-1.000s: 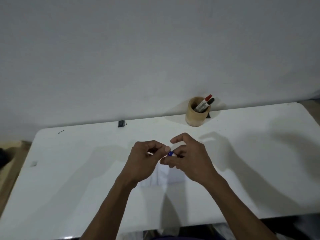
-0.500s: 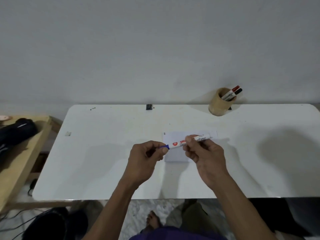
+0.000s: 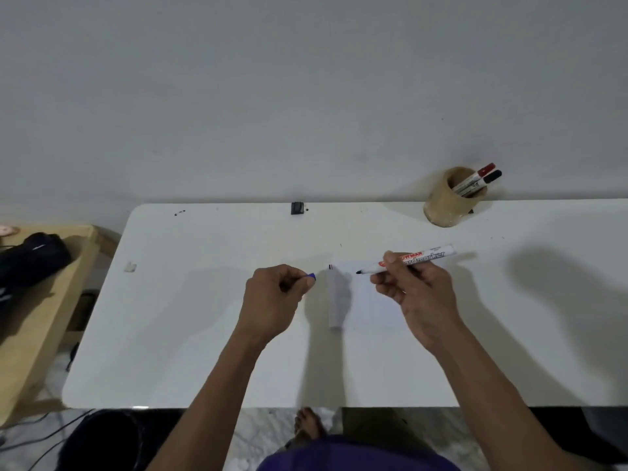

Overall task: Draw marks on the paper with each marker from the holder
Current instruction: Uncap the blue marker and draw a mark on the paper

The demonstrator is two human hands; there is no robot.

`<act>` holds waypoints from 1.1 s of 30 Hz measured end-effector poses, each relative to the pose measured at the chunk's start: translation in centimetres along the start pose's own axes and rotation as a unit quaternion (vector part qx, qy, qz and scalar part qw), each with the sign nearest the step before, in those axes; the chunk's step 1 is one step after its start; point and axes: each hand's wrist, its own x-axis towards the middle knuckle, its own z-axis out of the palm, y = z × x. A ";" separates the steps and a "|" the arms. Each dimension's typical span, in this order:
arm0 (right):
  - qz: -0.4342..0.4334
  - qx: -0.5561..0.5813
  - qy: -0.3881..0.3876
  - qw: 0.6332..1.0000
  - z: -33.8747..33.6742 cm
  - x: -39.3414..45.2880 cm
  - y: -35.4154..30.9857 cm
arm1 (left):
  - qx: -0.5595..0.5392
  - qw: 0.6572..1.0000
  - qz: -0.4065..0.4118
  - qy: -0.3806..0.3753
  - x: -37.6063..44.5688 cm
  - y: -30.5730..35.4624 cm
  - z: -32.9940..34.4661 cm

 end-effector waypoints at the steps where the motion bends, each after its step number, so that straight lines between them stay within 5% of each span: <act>1: -0.001 -0.008 0.001 1.000 -0.1 0.8 -0.2 | 0.030 0.999 0.004 0.024 1.2 0.1 0.2; 6: 0.011 -0.032 0.014 0.999 -0.5 3.6 0.2 | 0.135 0.987 0.034 0.076 7.4 0.3 1.9; 19: 0.048 -0.077 0.020 0.996 -1.3 7.2 1.7 | 0.312 0.950 0.023 0.003 12.5 0.1 4.0; 26: 0.011 -0.101 -0.011 0.995 -0.8 6.9 2.3 | 0.243 0.953 0.092 0.157 6.7 -0.7 3.8; 33: -0.056 -0.206 -0.069 0.975 -0.2 8.0 4.6 | 0.318 0.918 0.235 0.032 2.9 -6.7 7.0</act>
